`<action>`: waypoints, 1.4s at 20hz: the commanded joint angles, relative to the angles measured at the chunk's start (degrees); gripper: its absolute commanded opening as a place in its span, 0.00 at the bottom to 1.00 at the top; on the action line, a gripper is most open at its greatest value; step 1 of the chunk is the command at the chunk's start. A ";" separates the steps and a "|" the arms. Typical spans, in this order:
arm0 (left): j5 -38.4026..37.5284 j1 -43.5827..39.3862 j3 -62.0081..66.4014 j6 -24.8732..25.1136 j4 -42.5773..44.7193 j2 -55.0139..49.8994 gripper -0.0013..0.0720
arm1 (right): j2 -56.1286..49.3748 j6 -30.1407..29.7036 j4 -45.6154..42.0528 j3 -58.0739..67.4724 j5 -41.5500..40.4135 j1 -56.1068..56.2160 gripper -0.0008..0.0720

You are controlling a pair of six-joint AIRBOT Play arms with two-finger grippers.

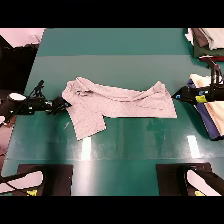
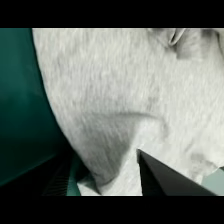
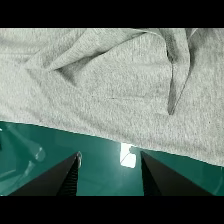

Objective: Fold the shirts.

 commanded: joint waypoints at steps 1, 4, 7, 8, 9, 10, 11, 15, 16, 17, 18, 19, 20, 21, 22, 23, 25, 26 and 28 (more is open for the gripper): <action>1.92 0.02 -0.22 1.18 -2.84 -0.42 0.62 | 0.17 0.04 -0.07 -0.13 0.39 -0.02 0.60; 1.95 -0.92 -0.22 2.40 -2.86 -0.42 0.17 | 0.15 0.02 -0.83 -0.15 0.44 -0.02 0.60; 0.20 -2.93 0.37 3.15 -2.64 -0.39 0.05 | 0.17 0.02 -3.28 -1.84 1.57 -1.64 0.60; -1.68 -2.91 1.36 3.15 -2.16 -0.39 0.05 | 0.17 0.00 -3.26 -3.34 2.29 -3.50 0.60; -4.07 -2.91 3.08 3.13 -0.39 -0.37 0.05 | 0.17 -0.04 -3.26 -5.44 2.58 -6.05 0.60; -6.51 -2.91 5.05 3.13 1.53 -0.20 0.05 | 0.15 -0.07 -3.23 -7.74 2.36 -8.96 0.60; -9.40 -2.91 7.45 3.13 3.39 0.02 0.05 | -0.07 -0.79 -3.08 -10.10 1.77 -12.31 0.60; -16.26 -2.91 14.21 3.13 4.20 1.53 0.05 | -7.04 -4.37 -1.86 -14.84 1.51 -20.13 0.60; -17.14 -2.91 14.80 3.13 4.17 1.86 0.05 | -9.33 -6.54 0.31 -14.91 1.31 -20.59 0.60; -17.25 -2.91 14.84 3.10 4.20 2.03 0.05 | -11.67 -8.07 3.21 -14.60 0.87 -20.72 0.60; -17.42 -2.91 14.84 3.10 4.22 2.03 0.05 | -13.90 -8.41 4.87 -13.94 0.09 -20.57 0.60; -17.64 -2.91 14.84 3.10 4.24 2.03 0.05 | -15.78 -8.41 5.42 -13.18 -0.68 -20.13 0.60; -17.64 -2.91 14.84 3.08 4.22 2.03 0.05 | -17.49 -8.41 5.53 -12.22 -1.51 -19.47 0.60; -17.64 -2.91 14.84 2.97 4.22 2.03 0.05 | -19.04 -8.39 5.55 -11.10 -2.19 -18.49 0.60; -17.59 -2.91 14.84 2.91 4.22 2.03 0.05 | -20.22 -8.39 5.53 -10.16 -2.89 -17.25 0.60; -17.62 -2.91 14.84 2.91 4.22 2.03 0.05 | -21.03 -8.37 5.51 -9.42 -3.52 -15.96 0.60; -17.64 -2.91 14.84 2.91 4.22 2.03 0.05 | -22.32 -8.37 5.46 -8.41 -4.66 -13.88 0.60; -17.64 -2.91 14.84 2.91 4.22 2.03 0.05 | -22.62 -8.37 5.49 -8.31 -5.07 -13.20 0.60; -17.66 -2.91 14.84 2.91 4.22 2.03 0.05 | -22.73 -8.37 5.40 -8.31 -5.01 -12.81 0.39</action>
